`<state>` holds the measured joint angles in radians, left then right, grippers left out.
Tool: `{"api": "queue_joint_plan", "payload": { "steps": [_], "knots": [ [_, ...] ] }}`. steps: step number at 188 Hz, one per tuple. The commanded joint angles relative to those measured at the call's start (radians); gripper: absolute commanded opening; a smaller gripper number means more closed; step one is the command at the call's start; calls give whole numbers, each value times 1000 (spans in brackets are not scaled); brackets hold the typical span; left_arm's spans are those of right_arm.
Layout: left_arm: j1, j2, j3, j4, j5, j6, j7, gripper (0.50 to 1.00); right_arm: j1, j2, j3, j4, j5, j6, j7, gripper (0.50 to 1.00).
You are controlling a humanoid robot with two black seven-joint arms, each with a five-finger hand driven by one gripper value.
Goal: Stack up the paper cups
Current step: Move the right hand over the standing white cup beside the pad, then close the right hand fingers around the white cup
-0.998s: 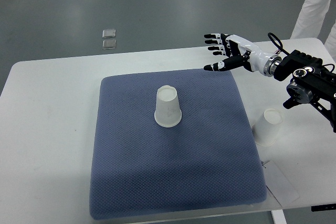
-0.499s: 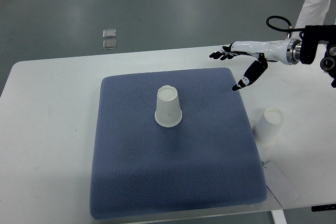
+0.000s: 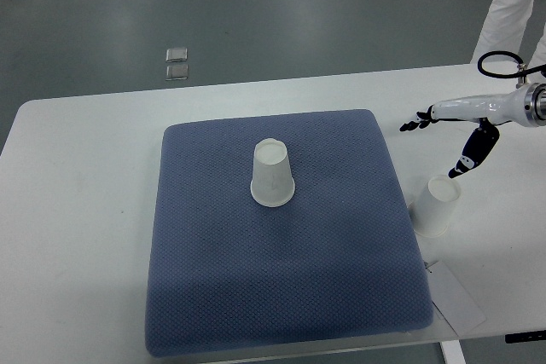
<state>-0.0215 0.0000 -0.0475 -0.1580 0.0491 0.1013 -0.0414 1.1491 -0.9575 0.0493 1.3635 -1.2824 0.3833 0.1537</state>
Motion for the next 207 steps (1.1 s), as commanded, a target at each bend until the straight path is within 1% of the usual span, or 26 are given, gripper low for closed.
{"api": "queue_joint_plan", "payload": {
  "steps": [1,66,101,123,140,156,183,189,196,207],
  "knots": [
    [0,0,0,0,0,0,0,1000,0,-17,-16,17,0,8,1,921],
    [0,0,0,0,0,0,0,1000,-14,-4,-59,20,-15,8,1,919],
    [0,0,0,0,0,0,0,1000,-19,23,-91,16,-26,0,1,915],
    [0,0,0,0,0,0,0,1000,-31,40,-100,-3,-35,-4,1,913],
    [0,0,0,0,0,0,0,1000,-48,46,-100,-18,-40,-27,1,911],
    [0,0,0,0,0,0,0,1000,-57,62,-100,-40,-46,-34,1,909],
    [0,0,0,0,0,0,0,1000,-65,66,-100,-47,-51,-35,3,895],
    [0,0,0,0,0,0,0,1000,-66,69,-100,-52,-52,-37,1,889],
    [0,0,0,0,0,0,0,1000,-69,72,-100,-55,-58,-37,3,870],
    [0,0,0,0,0,0,0,1000,-71,77,-100,-61,-61,-37,3,862]
  ]
}}
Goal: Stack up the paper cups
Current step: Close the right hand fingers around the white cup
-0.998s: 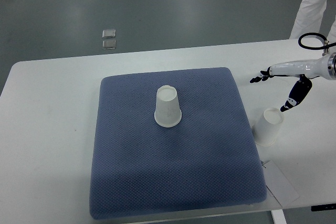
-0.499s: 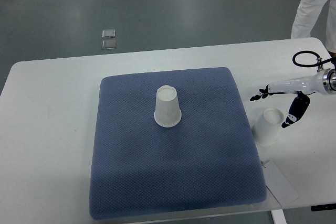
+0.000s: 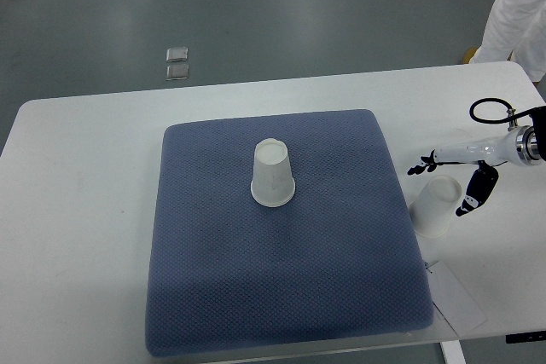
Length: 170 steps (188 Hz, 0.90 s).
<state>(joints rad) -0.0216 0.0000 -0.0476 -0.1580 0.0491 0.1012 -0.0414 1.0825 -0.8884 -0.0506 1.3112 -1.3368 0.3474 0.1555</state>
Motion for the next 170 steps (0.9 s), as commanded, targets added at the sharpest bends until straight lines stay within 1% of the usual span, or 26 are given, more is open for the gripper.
{"api": "queue_joint_plan", "payload": {
  "steps": [1,8,42,47,58,73,97,98,107,108,110,121,136,150,170],
  "knots": [
    [0,0,0,0,0,0,0,1000,-4,8,0,-10,-7,-1,1,856],
    [0,0,0,0,0,0,0,1000,-6,8,0,-10,-9,-1,1,840],
    [0,0,0,0,0,0,0,1000,-9,8,0,-18,-10,-2,2,791],
    [0,0,0,0,0,0,0,1000,-9,9,0,-20,-10,-2,2,770],
    [0,0,0,0,0,0,0,1000,-7,9,0,-21,-10,-2,2,748],
    [0,0,0,0,0,0,0,1000,-9,9,0,-24,-10,-10,4,691],
    [0,0,0,0,0,0,0,1000,-12,8,0,-26,-10,-13,4,635],
    [0,0,0,0,0,0,0,1000,-13,9,0,-26,-10,-13,4,625],
    [0,0,0,0,0,0,0,1000,-13,9,0,-27,-10,-13,6,603],
    [0,0,0,0,0,0,0,1000,-12,8,0,-27,-10,-13,7,595],
    [0,0,0,0,0,0,0,1000,-12,8,0,-27,-10,-13,7,594],
    [0,0,0,0,0,0,0,1000,-10,8,2,-27,-10,-18,12,545],
    [0,0,0,0,0,0,0,1000,-3,2,6,-29,-7,-22,16,533],
    [0,0,0,0,0,0,0,1000,4,-7,20,-29,2,-22,19,533],
    [0,0,0,0,0,0,0,1000,57,-23,64,-33,14,-10,42,533]
  ]
}}
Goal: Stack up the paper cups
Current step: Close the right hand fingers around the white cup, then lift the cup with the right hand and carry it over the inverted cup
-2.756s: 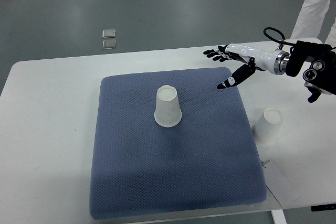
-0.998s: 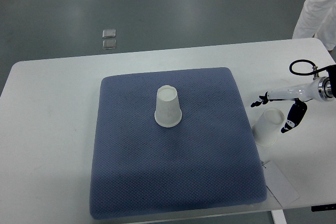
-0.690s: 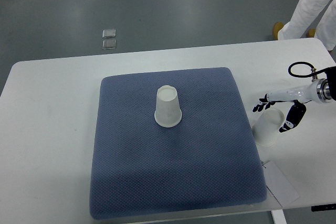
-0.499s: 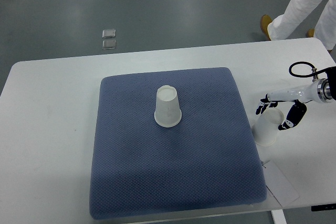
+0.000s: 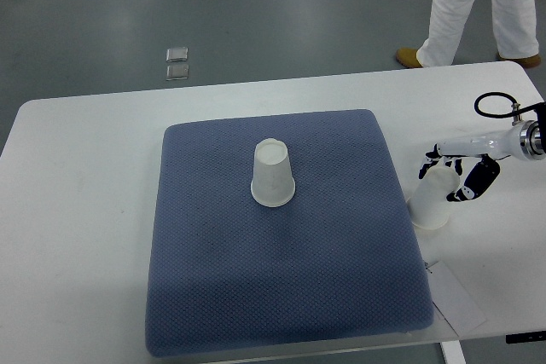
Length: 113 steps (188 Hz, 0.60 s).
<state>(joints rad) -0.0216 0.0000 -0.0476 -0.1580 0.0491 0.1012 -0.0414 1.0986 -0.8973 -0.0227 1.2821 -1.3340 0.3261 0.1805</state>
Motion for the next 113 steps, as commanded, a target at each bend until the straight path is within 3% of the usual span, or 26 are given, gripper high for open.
{"api": "queue_joint_plan", "payload": {
  "steps": [1,63,113],
  "knots": [
    [0,0,0,0,0,0,0,1000,46,-17,43,-6,13,13,19,533],
    [0,0,0,0,0,0,0,1000,172,-3,122,-21,180,48,20,533],
    [0,0,0,0,0,0,0,1000,277,139,113,-26,246,90,13,535]
  ]
}}
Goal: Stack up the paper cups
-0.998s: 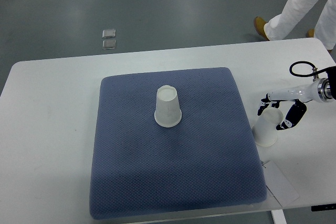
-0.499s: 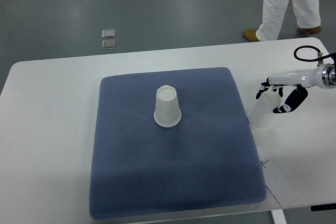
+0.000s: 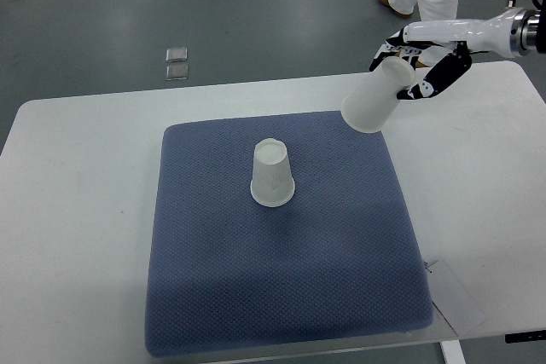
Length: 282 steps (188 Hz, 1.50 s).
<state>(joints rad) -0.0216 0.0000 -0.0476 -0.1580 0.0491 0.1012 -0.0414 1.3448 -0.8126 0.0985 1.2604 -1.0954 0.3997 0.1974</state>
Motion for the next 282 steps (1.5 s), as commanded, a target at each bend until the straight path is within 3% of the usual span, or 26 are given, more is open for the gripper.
{"api": "queue_joint_plan", "payload": {
  "steps": [1,53,112,282],
  "knots": [
    [0,0,0,0,0,0,0,1000,34,59,-8,-6,8,18,-4,535],
    [0,0,0,0,0,0,0,1000,96,171,-14,-16,-8,65,-9,547],
    [0,0,0,0,0,0,0,1000,162,286,-43,-50,-18,67,-10,558],
    [0,0,0,0,0,0,0,1000,169,391,-92,-84,-135,80,-12,605]
  ]
}}
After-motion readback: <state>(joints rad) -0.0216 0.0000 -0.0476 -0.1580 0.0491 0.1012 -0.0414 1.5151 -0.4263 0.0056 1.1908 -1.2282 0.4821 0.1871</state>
